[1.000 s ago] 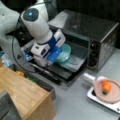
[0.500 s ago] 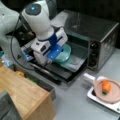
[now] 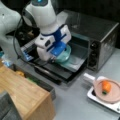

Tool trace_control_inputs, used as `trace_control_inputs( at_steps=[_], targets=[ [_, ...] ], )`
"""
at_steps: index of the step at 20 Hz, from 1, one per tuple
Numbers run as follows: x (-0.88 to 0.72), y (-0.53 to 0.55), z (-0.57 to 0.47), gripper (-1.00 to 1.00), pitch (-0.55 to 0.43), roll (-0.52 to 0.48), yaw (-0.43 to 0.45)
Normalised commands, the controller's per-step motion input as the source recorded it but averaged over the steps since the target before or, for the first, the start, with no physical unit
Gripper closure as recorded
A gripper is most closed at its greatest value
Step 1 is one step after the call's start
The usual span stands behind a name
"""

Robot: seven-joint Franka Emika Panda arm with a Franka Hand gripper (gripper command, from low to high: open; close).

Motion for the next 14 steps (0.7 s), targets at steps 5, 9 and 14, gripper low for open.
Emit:
trace_control_inputs(
  at_steps=[5,9,14],
  targets=[
    [0.52,-0.12,0.21,-1.00,0.154,-0.108,0.123],
    [0.55,-0.12,0.25,-1.00,0.186,-0.074,0.131],
    [0.56,-0.04,0.24,-1.00,0.210,-0.071,0.122]
  ],
)
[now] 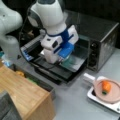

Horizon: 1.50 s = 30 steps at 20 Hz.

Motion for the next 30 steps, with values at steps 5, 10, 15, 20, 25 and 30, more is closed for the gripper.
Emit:
trace_control_inputs(
  at_steps=[5,10,15,20,25,30],
  targets=[
    [0.57,0.01,0.21,-1.00,0.230,-0.108,0.084],
    [0.60,0.02,0.19,-1.00,0.222,-0.120,0.049],
    [0.59,-0.02,0.18,-1.00,0.224,-0.111,0.045],
    [0.59,0.01,0.18,-1.00,0.237,-0.110,-0.003],
    [0.55,0.09,0.17,-1.00,0.266,-0.160,-0.071],
    [0.52,0.18,0.16,-1.00,0.288,-0.209,-0.121]
  ],
)
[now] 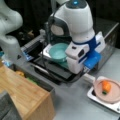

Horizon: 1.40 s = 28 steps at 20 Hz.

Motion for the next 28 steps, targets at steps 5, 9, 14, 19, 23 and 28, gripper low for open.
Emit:
trace_control_inputs(
  at_steps=[5,9,14,19,23,28],
  targets=[
    [0.55,0.23,0.16,-1.00,0.329,-0.198,-0.167],
    [0.55,0.15,0.16,-1.00,0.324,-0.200,-0.089],
    [0.58,0.07,0.15,-1.00,0.318,-0.212,-0.049],
    [0.57,0.02,0.14,-1.00,0.321,-0.192,-0.093],
    [0.54,0.02,0.15,-1.00,0.345,-0.192,-0.127],
    [0.54,0.01,0.20,-1.00,0.392,-0.235,-0.129]
  ],
)
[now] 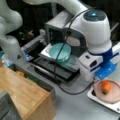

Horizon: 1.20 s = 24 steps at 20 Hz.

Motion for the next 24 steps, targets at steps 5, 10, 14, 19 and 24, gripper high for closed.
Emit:
trace_control_inputs(
  at_steps=[5,10,14,19,24],
  targets=[
    [0.56,0.02,0.20,-1.00,0.382,-0.290,-0.088],
    [0.55,0.12,0.12,-1.00,0.368,-0.354,-0.043],
    [0.52,0.19,0.09,-1.00,0.340,-0.379,-0.003],
    [0.45,0.16,0.12,-1.00,0.328,-0.392,0.001],
    [0.36,0.09,0.11,-1.00,0.291,-0.368,-0.014]
  ],
)
